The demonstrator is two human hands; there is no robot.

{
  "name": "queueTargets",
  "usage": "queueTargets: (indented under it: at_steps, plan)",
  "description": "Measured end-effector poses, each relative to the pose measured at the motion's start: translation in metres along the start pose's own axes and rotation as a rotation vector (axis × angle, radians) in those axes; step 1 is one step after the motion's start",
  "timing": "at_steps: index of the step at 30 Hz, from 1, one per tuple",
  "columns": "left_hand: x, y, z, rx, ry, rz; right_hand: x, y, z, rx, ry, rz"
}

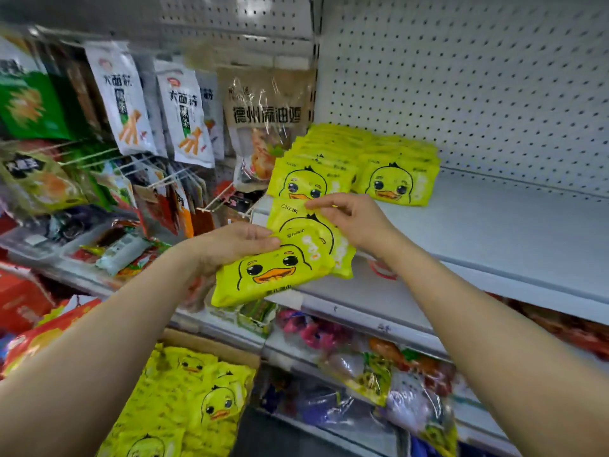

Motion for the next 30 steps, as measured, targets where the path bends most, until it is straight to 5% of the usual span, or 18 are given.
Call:
queueTargets:
  at_steps: [5, 16, 30]
  plan:
    - [0.02, -0.02, -0.037, -0.067, -0.018, -0.054, -0.044, 0.02, -0.003, 0.05, -0.154, -0.066]
    - [0.073, -0.078, -0.13, -0.173, -0.175, 0.162, -0.166, 0.066, -0.001, 0.075, -0.236, -0.35]
    - [0.041, -0.202, -0.167, -0.123, -0.832, -0.096, -0.248, 0.11, 0.023, 0.104, -0.021, -0.656]
Point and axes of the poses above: each hand's wrist, its own y-axis away from the middle knuckle, its own x-axis out of the palm, z = x × y, the point moved 2 cm from there along -y, towards the middle knuckle, and after that the axes turned 11 degrees about -y, right-handed, at the moved point
